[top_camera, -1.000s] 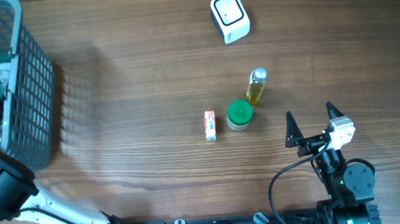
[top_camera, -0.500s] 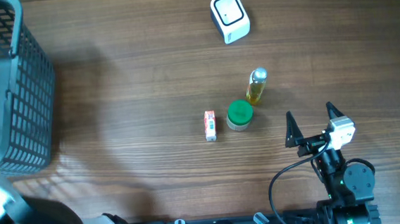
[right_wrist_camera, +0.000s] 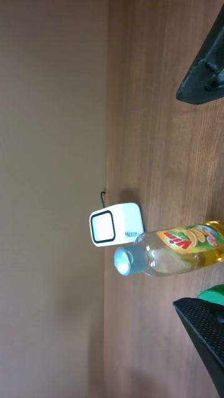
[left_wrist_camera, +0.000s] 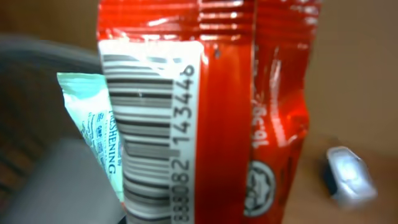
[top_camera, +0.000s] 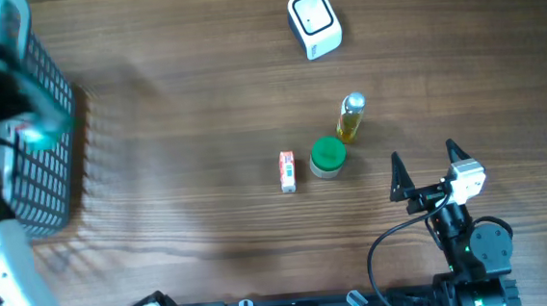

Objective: Scan the item barcode
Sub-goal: 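Carry the items out and lay them left of the orange pack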

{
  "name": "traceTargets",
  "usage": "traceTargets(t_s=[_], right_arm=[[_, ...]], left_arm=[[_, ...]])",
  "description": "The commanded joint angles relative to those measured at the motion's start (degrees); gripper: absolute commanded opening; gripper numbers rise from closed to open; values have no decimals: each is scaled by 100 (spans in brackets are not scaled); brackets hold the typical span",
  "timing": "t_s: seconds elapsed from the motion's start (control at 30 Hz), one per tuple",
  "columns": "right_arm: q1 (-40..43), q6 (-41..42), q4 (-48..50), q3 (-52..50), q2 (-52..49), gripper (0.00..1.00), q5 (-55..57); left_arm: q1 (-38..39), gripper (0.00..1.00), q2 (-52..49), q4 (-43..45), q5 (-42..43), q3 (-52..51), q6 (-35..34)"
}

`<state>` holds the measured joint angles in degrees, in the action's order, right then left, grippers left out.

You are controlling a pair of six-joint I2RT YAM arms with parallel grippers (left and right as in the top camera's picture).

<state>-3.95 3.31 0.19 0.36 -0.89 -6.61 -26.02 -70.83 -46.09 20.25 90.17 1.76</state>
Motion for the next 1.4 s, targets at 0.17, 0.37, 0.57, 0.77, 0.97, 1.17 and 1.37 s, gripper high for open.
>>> traceTargets(t_s=[0.17,0.37,0.57,0.77,0.97,1.17,1.37], right_arm=[[26,-20,17,-7,24,100,11],[26,-20,17,-7,24,100,11],[26,-17,20,-7,24,100,11],[26,-20,20,-7,24,100,11],[26,-17,17,-7,9,100,11],[26,-20,17,-7,9,100,11],[26,-17,17,-7,9,100,11]], left_arm=[[2074,7,-203,-1071,-1130,-127,-1016],[3539,4,-588,-1005,-2463,-850,-1823],[4492,4,-1165,-498,-3220,-1696,-2629],[5056,4,-1781,396,-3364,-2393,-2612],[5342,4,-2444,994,-3364,-2660,-2599],[5482,8,-2959,1259,-3359,-2660,-2597],[5484,52,-3001,1250,-3359,-2660,-2253]])
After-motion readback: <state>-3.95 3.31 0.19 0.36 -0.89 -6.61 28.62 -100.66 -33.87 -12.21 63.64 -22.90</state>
